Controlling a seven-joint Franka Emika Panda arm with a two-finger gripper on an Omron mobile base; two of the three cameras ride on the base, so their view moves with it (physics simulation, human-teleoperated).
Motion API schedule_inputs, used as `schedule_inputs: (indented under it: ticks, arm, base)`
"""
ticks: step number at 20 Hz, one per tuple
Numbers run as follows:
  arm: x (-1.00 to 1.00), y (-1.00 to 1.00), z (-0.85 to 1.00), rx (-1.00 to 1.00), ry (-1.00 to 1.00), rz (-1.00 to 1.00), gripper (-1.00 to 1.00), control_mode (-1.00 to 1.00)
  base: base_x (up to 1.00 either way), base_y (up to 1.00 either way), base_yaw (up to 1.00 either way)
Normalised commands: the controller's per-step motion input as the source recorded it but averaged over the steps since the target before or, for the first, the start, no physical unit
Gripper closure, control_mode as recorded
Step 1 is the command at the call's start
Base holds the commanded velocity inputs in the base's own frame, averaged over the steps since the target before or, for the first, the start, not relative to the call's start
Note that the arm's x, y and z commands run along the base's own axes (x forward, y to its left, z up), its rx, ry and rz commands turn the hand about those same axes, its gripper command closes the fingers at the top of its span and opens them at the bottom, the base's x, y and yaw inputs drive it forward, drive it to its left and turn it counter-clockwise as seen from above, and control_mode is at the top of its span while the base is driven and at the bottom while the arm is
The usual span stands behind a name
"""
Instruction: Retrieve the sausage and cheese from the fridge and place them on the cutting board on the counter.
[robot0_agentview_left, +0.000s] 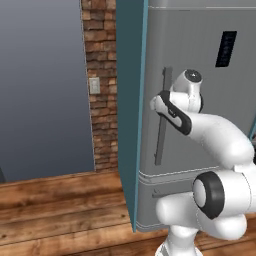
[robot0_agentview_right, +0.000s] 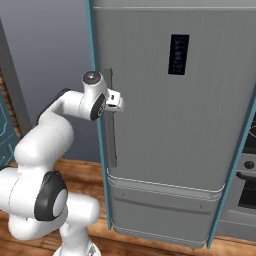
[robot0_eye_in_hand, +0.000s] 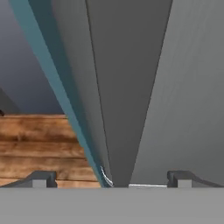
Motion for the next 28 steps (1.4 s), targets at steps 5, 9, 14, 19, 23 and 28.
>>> schedule_inputs:
  ticks: [5,9,14,19,23,28]
  arm:
    - [0.62,-0.07,-0.26,0.03,0.0,0.0,-1.0,-1.0]
    - [0.29,-0.28,-0.33,0.05,-0.01,0.0,-1.0,-1.0]
    - [0.26,-0.01,-0.41,0.0,-0.3,0.0,-1.0,-1.0]
    - [0.37,-0.01,-0.31,0.0,-0.34,-0.04,-1.0,-1.0]
    - [0.44,0.0,-0.13,0.0,-0.15,-0.12,1.0,-1.0]
    - [0.12,0.0,0.0,0.0,0.07,-0.01,1.0,-1.0]
  base:
    - [0.0,0.0,0.0]
    - [0.0,0.0,0.0]
    - [0.0,0.0,0.0]
    - [0.0,0.0,0.0]
    - [0.0,0.0,0.0]
    - [0.0,0.0,0.0]
